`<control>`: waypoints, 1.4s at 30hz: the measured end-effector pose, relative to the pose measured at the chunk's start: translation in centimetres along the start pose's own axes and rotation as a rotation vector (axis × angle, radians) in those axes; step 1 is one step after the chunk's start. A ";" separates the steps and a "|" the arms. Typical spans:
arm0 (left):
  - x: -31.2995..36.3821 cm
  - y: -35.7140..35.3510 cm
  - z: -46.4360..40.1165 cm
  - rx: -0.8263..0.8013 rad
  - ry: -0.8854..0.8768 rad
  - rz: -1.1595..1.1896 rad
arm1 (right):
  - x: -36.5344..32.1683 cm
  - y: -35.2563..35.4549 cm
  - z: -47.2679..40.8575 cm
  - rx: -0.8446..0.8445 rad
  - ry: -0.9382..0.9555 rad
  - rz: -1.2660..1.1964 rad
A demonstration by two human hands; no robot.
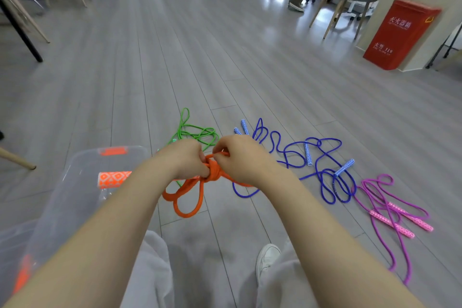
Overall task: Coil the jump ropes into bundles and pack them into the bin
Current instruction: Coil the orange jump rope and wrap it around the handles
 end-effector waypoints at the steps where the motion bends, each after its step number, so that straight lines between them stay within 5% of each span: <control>1: -0.2 0.3 -0.1 0.054 0.018 0.019 | -0.1 0.1 0.0 0.012 -0.003 -0.047; 11: -1.5 2.9 0.4 0.485 0.046 0.610 | -0.6 1.1 0.3 0.048 0.011 -0.421; 17: -1.8 2.3 -0.4 0.351 0.010 1.040 | 0.5 1.3 0.7 -0.039 -0.047 -0.381; 24: 0.2 2.2 0.5 0.121 -0.076 1.408 | 0.0 1.3 1.0 -0.084 -0.047 -0.621; 35: 2.0 1.5 0.6 -0.033 -0.243 1.460 | -0.5 2.7 1.8 -0.133 -0.066 -0.735; 42: 2.6 1.3 0.6 0.042 -0.266 1.465 | 0.3 2.5 1.2 -0.146 -0.111 -0.732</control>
Point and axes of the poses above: each hand's wrist, its own z-axis away from the middle knuckle, its own y-axis out of the back of the hand, x = y × z, the point moved 3 cm from there along -z, towards the middle knuckle, and after that the axes turned 2 degrees about -x, right-handed, at the moved point
